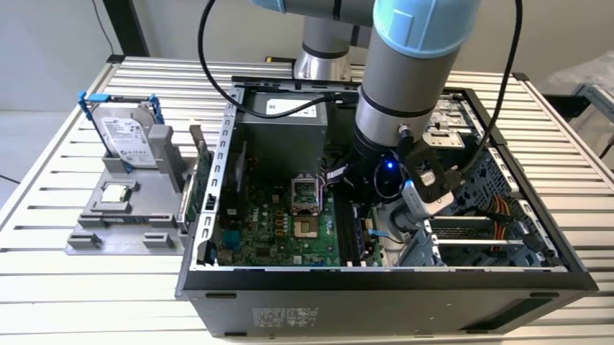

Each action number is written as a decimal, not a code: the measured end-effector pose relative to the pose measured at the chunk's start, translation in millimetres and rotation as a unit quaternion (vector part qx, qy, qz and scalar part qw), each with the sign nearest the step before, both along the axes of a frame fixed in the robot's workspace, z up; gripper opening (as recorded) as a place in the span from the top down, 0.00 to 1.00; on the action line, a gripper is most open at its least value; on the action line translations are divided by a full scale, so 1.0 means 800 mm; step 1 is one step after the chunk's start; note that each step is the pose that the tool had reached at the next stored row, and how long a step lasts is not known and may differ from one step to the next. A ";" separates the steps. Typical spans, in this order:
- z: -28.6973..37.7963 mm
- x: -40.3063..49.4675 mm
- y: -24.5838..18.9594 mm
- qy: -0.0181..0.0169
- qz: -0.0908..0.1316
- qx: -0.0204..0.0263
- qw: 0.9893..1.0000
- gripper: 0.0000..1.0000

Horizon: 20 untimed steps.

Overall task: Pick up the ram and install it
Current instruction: 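Insert the ram into the slot, then press down the ram until it locks into place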

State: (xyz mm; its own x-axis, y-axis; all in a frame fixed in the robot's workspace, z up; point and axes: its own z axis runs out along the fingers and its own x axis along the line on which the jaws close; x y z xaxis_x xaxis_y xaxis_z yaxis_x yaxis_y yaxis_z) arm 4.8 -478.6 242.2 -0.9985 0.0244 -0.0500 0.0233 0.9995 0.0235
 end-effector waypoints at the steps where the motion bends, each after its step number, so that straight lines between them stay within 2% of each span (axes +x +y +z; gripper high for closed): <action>1: 0.0000 0.000 0.0000 0.000 0.000 0.000 1.000 1.00; 8: 0.0000 0.000 0.0000 0.000 0.005 0.001 1.000 1.00; 14: 0.0000 0.000 0.0000 0.000 0.032 0.001 1.000 1.00; 20: 0.0000 0.000 0.0000 0.000 0.033 0.001 0.999 1.00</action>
State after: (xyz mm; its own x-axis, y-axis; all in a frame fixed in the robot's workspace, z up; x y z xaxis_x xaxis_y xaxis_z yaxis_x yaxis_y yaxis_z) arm 4.7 -478.6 242.2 -0.9979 -0.0415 -0.0500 -0.0428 0.9988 0.0251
